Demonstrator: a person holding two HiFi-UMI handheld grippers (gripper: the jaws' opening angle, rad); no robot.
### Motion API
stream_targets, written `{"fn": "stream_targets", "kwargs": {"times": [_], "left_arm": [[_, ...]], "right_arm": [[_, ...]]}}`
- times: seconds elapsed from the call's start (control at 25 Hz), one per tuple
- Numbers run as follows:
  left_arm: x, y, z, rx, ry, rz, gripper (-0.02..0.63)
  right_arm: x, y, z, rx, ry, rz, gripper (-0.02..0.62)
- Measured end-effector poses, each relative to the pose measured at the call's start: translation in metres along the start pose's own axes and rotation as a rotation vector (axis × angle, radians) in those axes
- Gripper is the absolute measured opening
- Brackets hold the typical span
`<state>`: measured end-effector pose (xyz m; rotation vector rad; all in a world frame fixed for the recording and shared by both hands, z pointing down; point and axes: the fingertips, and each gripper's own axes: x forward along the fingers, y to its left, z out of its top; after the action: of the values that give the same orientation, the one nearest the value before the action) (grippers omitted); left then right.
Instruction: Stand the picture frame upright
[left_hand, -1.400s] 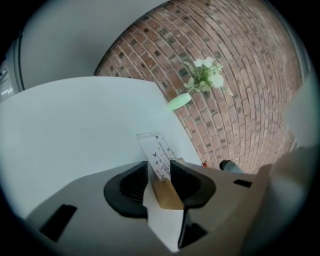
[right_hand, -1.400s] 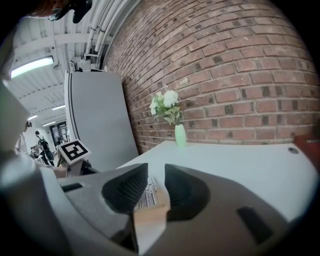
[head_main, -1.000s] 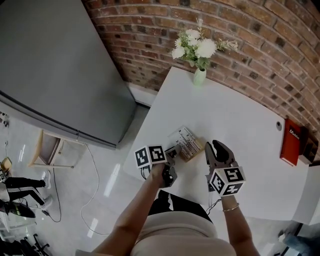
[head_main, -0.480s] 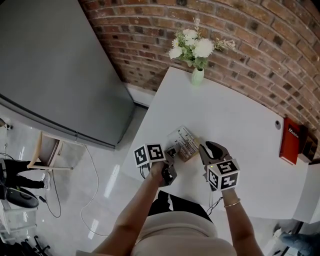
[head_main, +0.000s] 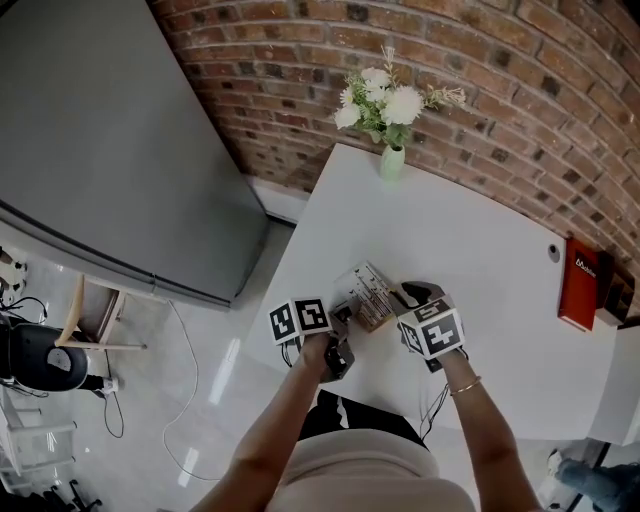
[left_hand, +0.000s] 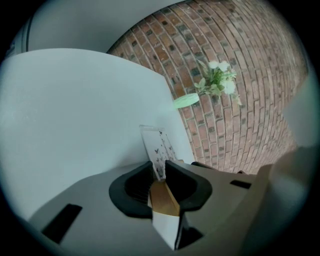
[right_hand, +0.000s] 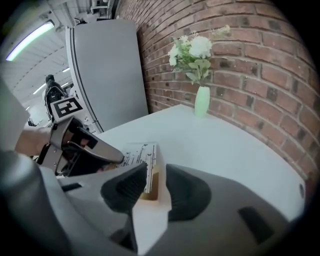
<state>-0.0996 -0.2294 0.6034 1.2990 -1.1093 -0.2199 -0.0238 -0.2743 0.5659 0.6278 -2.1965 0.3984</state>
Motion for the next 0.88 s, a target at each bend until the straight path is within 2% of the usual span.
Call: {"fn": "stream_targets", "kwargs": {"times": [0.56, 0.88], "left_arm": [[0.002, -0.001, 0.000, 0.000, 0.014, 0.002, 0.071], [-0.001, -0.008, 0.002, 0.067, 0.010, 0.004, 0.054]], "right_arm": [[0.026, 0.002, -0.001, -0.046, 0.146, 0.031, 0.103], [0.020, -0.001, 0.000, -0.060, 0.110, -0.014, 0.052]]}}
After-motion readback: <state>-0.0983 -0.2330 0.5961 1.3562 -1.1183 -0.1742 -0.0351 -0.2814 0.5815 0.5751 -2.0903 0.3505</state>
